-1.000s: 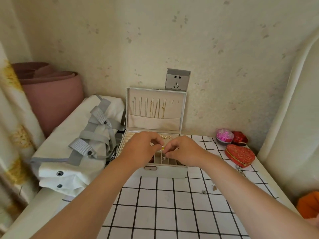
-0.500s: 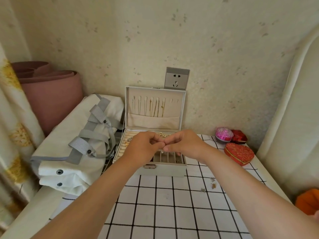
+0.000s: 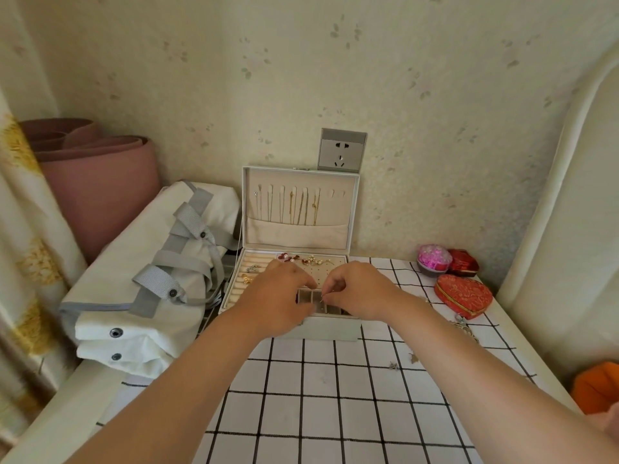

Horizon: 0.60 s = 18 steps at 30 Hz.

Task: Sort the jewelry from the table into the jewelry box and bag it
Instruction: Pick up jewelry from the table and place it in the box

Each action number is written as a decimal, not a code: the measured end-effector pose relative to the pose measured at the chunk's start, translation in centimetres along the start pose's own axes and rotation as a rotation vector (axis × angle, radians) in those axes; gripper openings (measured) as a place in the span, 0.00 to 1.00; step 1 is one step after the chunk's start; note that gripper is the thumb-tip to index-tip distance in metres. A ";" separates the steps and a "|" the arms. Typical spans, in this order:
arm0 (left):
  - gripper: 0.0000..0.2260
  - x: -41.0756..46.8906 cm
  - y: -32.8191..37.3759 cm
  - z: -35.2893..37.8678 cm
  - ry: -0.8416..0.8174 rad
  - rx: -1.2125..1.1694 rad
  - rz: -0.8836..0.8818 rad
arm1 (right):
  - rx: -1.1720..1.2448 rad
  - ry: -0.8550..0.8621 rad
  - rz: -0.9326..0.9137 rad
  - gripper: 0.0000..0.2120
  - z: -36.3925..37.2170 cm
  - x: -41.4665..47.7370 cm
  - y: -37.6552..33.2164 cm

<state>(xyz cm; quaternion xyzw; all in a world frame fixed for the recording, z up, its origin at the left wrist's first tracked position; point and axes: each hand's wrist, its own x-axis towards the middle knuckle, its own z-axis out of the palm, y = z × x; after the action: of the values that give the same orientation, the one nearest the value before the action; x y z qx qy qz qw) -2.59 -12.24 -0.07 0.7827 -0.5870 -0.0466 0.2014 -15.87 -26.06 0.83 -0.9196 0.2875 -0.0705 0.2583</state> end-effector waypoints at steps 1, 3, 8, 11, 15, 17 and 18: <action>0.20 -0.1 0.0 0.2 -0.023 0.030 0.025 | -0.032 0.000 -0.008 0.04 0.0 -0.1 -0.1; 0.21 -0.2 0.1 0.5 -0.050 0.049 0.054 | -0.069 -0.007 -0.026 0.04 0.1 -0.1 -0.1; 0.22 -0.4 0.1 0.9 -0.076 0.057 0.049 | -0.168 -0.032 -0.104 0.08 0.6 -0.9 -0.3; 0.20 -0.5 0.4 0.9 -0.071 0.075 0.047 | -0.185 -0.039 -0.143 0.09 0.7 -1.8 -0.1; 0.19 -0.6 1.2 1.1 -0.028 0.103 0.054 | -0.103 0.044 -0.137 0.08 -0.2 -3.3 1.3; 0.18 -0.6 2.0 1.3 0.016 0.046 0.067 | -0.045 0.115 -0.114 0.07 -0.9 -4.4 2.7; 0.18 -0.6 2.5 1.4 0.037 0.014 0.075 | -0.028 0.147 -0.097 0.07 -1.4 -5.0 3.5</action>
<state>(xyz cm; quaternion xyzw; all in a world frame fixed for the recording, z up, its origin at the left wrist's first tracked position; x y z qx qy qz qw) -5.47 -12.63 -0.50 0.7623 -0.6125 -0.0203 0.2083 -22.09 -26.34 0.31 -0.9283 0.2619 -0.1460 0.2198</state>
